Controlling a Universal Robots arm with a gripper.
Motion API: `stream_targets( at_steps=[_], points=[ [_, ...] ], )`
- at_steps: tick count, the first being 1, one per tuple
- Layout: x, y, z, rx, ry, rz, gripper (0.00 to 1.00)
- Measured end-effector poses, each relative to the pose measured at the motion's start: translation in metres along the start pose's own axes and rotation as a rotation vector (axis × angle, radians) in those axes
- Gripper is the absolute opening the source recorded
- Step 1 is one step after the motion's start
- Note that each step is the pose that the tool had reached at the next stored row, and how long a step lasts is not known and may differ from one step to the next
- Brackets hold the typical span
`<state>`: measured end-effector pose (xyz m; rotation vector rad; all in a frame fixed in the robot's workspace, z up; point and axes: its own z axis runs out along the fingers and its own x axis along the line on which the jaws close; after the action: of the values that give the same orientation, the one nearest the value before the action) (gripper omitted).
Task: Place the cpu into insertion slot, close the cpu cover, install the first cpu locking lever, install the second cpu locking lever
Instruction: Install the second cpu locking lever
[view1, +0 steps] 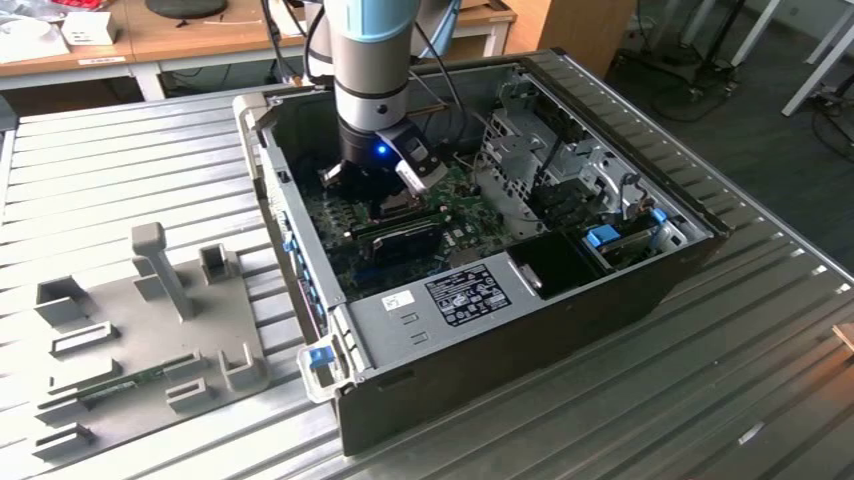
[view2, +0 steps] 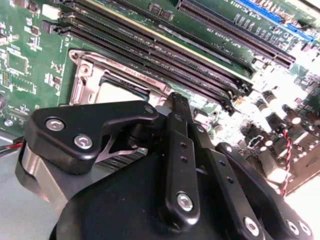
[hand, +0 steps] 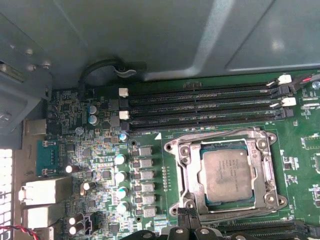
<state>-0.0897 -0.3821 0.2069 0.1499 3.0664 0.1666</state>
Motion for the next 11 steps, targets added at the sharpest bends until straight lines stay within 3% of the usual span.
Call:
stream_targets(
  at_steps=[11],
  points=[
    [0.0002,0.0016,0.0002,-0.0001,0.0000,0.000,0.10]
  ],
)
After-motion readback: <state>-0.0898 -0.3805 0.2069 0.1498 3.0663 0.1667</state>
